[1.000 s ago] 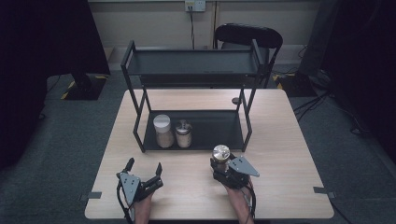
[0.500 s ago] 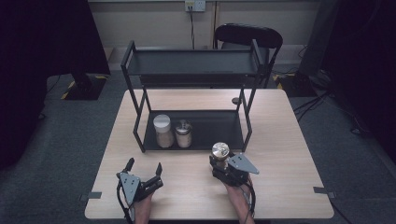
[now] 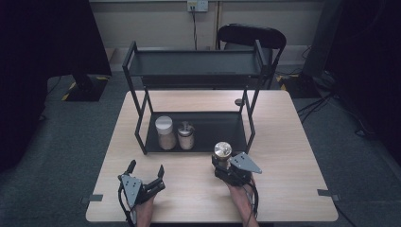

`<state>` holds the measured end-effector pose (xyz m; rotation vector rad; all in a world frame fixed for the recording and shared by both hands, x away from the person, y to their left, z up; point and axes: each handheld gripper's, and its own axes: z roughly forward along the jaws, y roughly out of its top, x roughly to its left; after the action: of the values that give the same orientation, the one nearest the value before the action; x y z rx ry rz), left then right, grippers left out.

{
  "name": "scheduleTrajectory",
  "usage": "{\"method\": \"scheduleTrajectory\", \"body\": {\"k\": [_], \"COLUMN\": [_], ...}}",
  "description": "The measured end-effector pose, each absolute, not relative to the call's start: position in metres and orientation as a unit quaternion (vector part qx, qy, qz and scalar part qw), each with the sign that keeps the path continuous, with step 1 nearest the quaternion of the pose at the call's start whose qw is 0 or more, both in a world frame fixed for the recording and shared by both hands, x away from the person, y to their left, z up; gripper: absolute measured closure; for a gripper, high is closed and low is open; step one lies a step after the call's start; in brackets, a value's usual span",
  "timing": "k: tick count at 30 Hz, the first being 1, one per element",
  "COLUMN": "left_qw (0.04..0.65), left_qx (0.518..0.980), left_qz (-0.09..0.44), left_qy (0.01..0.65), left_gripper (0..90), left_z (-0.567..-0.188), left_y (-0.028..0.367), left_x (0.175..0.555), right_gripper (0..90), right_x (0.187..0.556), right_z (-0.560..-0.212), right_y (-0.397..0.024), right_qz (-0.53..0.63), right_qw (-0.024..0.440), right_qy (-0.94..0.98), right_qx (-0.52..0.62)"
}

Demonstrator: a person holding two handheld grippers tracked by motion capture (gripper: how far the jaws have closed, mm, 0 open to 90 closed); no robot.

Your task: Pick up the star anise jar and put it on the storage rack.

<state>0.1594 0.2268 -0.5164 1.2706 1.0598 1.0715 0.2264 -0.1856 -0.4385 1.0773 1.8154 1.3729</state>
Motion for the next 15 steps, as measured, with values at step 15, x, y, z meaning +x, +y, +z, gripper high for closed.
{"method": "scheduleTrajectory", "body": {"k": [15], "left_qw": [0.552], "left_qx": [0.538], "left_qz": [0.453], "left_qy": [0.448], "left_gripper": [1.2], "left_z": [-0.5164], "left_y": [0.227], "left_x": [0.1594], "right_gripper": [31.4], "right_x": [0.2348], "right_z": [-0.432], "right_y": [-0.1869], "right_qz": [0.523], "right_qw": [0.304], "right_qy": [0.686], "right_qx": [0.405]}}
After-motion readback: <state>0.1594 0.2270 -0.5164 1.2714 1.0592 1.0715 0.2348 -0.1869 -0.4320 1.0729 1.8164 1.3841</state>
